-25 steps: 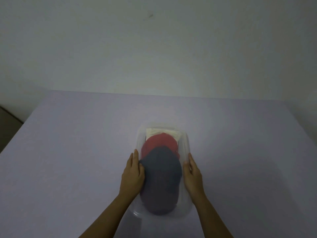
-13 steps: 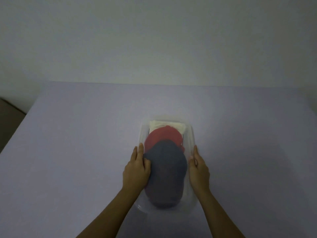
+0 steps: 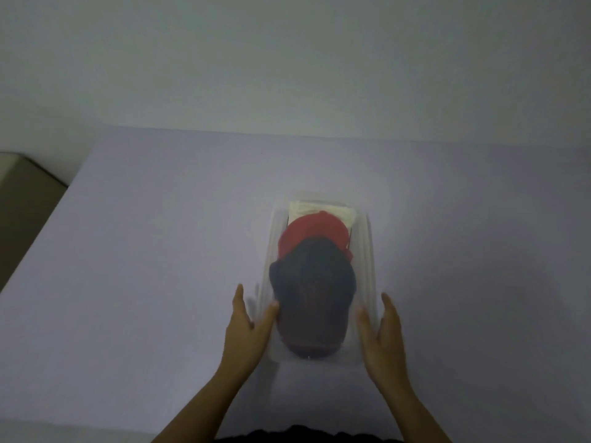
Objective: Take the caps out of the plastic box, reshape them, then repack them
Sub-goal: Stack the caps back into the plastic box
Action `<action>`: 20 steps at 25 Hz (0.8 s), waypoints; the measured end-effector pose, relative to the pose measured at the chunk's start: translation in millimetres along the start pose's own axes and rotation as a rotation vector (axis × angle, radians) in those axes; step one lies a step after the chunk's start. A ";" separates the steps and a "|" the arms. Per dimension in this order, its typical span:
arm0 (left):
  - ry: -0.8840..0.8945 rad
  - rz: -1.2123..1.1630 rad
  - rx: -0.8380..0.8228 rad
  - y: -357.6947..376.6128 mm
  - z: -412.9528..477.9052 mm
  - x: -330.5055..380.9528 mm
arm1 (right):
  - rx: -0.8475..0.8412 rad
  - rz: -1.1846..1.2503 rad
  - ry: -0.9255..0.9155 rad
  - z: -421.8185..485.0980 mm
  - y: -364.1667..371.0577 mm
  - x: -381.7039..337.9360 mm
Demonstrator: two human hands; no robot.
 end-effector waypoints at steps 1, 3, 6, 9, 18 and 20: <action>-0.053 -0.032 -0.014 1.3 -14.8 -8.1 | -0.069 0.019 0.039 -12.8 3.4 10.9; -0.115 -0.135 -0.031 7.5 -24.2 -14.0 | -0.110 0.134 0.110 -24.5 5.9 20.3; -0.122 -0.273 -0.053 21.0 -1.9 0.9 | -0.087 0.232 0.113 -0.3 -0.2 10.6; -0.019 -0.336 -0.087 36.9 35.6 36.4 | -0.082 0.284 0.027 45.0 -5.6 -19.1; 0.025 -0.329 -0.081 91.5 135.2 120.0 | -0.112 0.315 -0.043 181.2 -15.0 -62.8; 0.030 -0.270 -0.055 100.3 144.0 122.9 | -0.119 0.306 -0.009 200.9 -13.0 -57.3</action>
Point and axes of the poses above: each hand's wrist, its own z-axis towards the middle knuckle, its own y-axis out of the palm, x = y × z, the point moved 3 cm from there along z, towards the middle knuckle, and after that the axes turned 3 degrees about x, right-handed, at the moved point
